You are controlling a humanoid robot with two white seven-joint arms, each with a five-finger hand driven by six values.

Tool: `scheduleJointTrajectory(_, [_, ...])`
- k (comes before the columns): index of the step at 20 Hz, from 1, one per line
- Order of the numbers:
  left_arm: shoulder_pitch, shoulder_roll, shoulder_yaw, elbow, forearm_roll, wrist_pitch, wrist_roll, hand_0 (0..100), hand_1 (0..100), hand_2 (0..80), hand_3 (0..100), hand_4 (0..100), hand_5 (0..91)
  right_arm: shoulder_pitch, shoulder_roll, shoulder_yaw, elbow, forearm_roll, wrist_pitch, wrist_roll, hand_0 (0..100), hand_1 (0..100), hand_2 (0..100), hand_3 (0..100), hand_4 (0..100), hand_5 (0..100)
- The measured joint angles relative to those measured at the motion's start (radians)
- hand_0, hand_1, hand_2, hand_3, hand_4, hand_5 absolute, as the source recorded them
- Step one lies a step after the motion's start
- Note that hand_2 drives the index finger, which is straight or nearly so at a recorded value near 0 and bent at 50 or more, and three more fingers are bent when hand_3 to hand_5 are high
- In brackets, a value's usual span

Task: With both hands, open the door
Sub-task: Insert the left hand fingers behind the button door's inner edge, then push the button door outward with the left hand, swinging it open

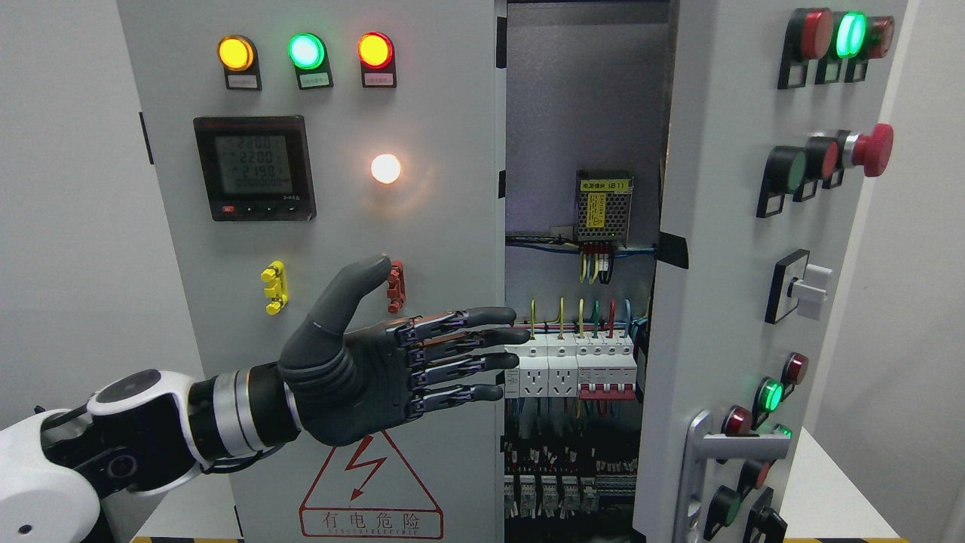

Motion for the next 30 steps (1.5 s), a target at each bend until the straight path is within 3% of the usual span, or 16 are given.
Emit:
scheduleJointTrajectory(17, [-0.064,-0.268,0.038,0.120,-0.001,0.019,-0.004,0,0,0.0,0,3,0.0,0.000,0.000,0.000,0.000,0.000,0.000,0.000,0,0,0,0,0,0])
scheduleJointTrajectory(30, [-0.067,-0.393,0.058,0.156,-0.009,0.040,0.063,0,0,0.0,0,3,0.0,0.000,0.000,0.000,0.000,0.000,0.000,0.000,0,0,0,0,0,0])
